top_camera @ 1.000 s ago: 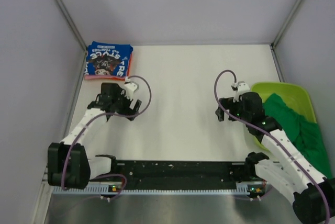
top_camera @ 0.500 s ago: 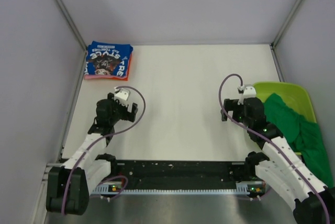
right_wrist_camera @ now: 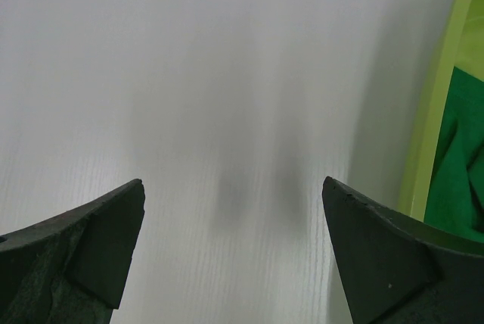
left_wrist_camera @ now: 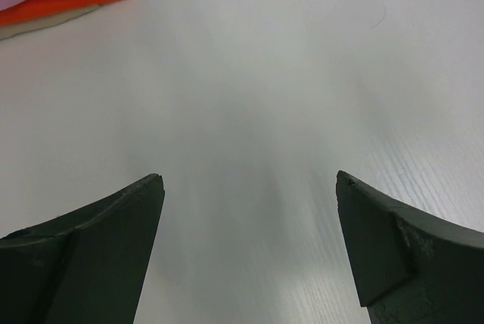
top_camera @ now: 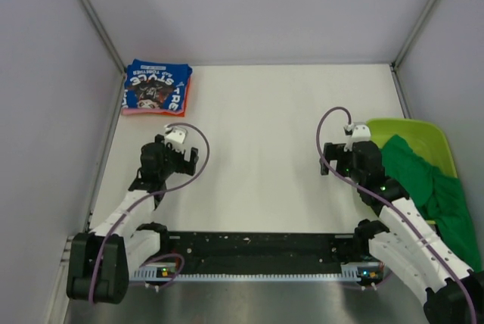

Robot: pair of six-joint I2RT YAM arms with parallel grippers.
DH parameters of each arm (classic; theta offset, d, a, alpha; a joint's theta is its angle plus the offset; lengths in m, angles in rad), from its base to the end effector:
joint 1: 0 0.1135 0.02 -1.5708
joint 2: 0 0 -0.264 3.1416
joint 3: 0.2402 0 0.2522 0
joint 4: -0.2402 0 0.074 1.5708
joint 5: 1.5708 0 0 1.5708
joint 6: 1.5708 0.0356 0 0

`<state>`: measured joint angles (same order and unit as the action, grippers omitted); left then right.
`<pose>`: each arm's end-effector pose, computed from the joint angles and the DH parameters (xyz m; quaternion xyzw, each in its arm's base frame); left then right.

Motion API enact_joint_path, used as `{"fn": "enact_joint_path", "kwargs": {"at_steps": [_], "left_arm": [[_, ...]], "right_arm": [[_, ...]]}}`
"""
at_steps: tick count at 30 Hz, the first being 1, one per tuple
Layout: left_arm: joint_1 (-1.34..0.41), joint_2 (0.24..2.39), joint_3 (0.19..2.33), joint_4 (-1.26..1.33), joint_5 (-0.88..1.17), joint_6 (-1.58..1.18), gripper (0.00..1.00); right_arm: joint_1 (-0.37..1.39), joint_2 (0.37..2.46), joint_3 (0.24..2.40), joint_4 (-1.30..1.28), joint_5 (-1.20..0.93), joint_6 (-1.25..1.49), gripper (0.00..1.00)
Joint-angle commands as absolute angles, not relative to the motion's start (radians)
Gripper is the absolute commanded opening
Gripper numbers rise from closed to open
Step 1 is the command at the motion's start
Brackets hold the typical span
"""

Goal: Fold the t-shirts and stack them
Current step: Put the neatly folded tshirt into the corner of the board with the left arm

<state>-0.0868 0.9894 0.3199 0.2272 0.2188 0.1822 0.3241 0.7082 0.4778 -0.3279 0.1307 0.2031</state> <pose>0.2012 -0.0253 0.1826 0.1705 0.8245 -0.0668 0.5354 0.1573 0.0479 0.2298 -0.0212 0.8730 0.0709 0.4820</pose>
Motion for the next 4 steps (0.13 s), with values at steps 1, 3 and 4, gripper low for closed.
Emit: {"fn": "enact_joint_path", "kwargs": {"at_steps": [1,3,4], "left_arm": [[-0.083,0.997,0.325,0.275,0.213,0.193,0.99],[-0.083,0.999,0.327,0.276,0.207,0.186,0.99],[-0.083,0.999,0.334,0.269,0.201,0.173,0.99]], "right_arm": [[0.314,0.693,0.48,-0.284,0.144,0.212,0.99],[0.314,0.693,0.48,-0.284,0.143,0.212,0.99],[0.314,0.693,0.48,-0.284,0.144,0.212,0.99]]}}
